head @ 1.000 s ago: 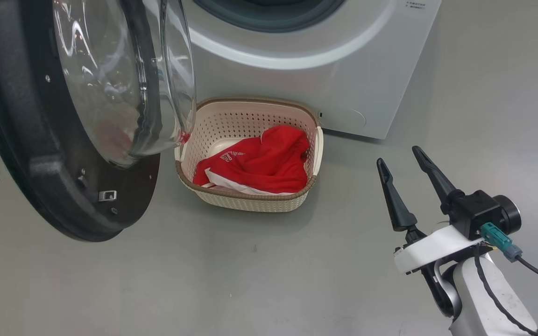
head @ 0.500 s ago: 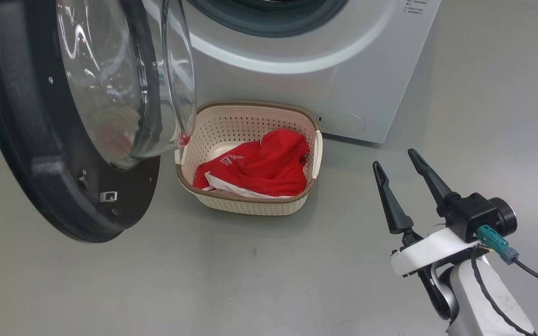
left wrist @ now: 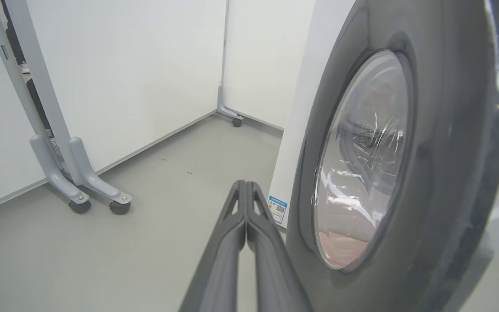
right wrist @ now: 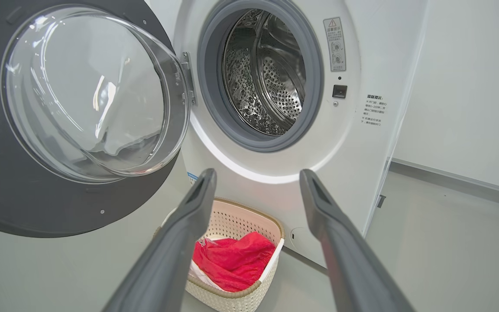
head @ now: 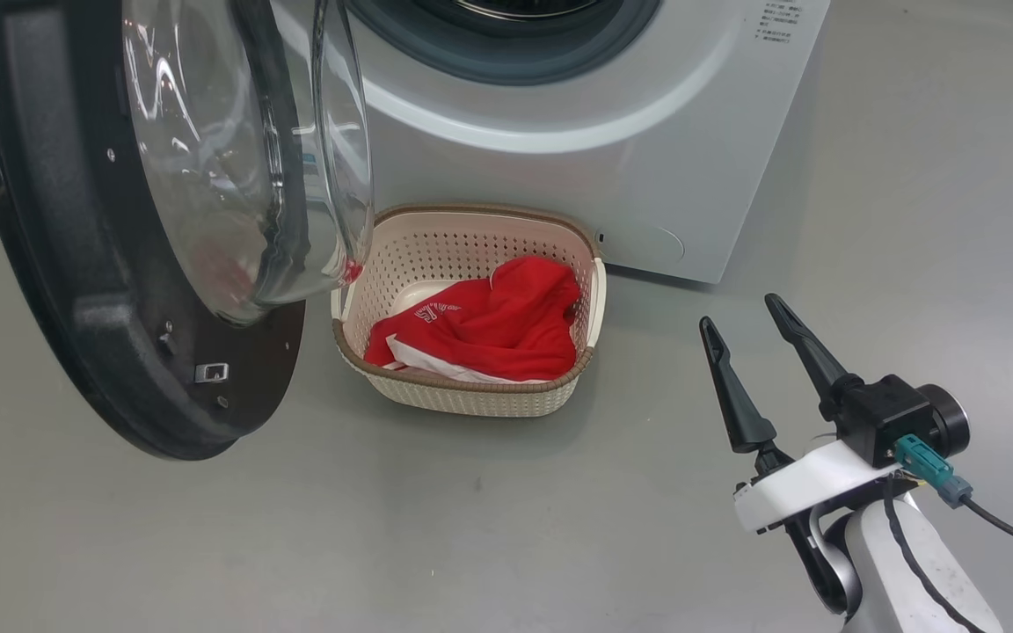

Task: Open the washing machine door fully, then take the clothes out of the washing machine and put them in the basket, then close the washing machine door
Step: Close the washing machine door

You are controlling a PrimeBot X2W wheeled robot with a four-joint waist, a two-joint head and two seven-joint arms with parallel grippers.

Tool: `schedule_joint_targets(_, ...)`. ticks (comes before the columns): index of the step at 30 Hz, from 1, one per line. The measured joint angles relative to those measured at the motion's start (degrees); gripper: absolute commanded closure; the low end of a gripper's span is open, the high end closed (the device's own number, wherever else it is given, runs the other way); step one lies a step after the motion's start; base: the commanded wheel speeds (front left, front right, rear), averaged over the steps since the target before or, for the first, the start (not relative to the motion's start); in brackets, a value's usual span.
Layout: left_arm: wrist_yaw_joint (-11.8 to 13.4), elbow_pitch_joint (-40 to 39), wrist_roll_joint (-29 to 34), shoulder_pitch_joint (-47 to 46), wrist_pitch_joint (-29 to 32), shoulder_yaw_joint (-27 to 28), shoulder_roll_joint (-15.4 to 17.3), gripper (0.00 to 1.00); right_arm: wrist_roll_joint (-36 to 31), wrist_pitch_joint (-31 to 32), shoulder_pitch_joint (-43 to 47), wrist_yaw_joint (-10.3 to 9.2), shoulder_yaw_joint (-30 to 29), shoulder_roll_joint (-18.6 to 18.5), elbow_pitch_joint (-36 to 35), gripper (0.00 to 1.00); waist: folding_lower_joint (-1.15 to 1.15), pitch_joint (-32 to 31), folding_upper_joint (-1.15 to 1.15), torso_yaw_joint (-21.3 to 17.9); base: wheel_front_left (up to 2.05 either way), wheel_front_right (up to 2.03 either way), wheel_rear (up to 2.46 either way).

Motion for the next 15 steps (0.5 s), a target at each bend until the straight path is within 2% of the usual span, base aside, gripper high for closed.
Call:
schedule_joint_targets(4,0.0,0.4,1.0,1.7,-4.6,-1.7,0.2,1.00,0.1,0.0,0.0,0.00,0.1,0.1,0.0,0.00,0.00,-0.4,0.00,0.0,0.00,0.00,0.00)
schedule_joint_targets(5,0.0,0.7,1.0,2.0,-5.6,-2.1,0.1,0.93,0.1,0.0,0.1,0.00,0.1,0.1,0.0,0.00,0.00,-0.4,0.00,0.0,0.00,0.00,0.00)
schedule_joint_targets(6,0.0,1.0,1.0,2.2,-6.5,-2.3,0.1,0.45,0.1,0.0,0.1,0.00,0.1,0.1,0.0,0.00,0.00,-0.5,0.00,0.0,0.00,0.00,0.00)
schedule_joint_targets(7,0.0,1.2,1.0,2.5,-7.5,-2.6,0.1,0.03,0.1,0.0,0.1,0.00,0.1,0.1,0.0,0.00,0.00,-0.5,0.00,0.0,0.00,0.00,0.00)
schedule_joint_targets(8,0.0,1.7,1.3,3.1,-9.1,-3.3,0.3,0.00,0.1,0.0,0.2,0.00,0.1,0.2,0.0,0.00,0.00,-0.6,0.00,0.0,0.00,0.00,0.00)
schedule_joint_targets(15,0.0,3.6,1.3,4.4,-13.0,-6.2,1.0,0.00,0.1,0.0,0.2,0.00,0.0,0.2,-0.1,0.00,0.00,-0.4,0.00,-0.1,0.00,0.00,0.00)
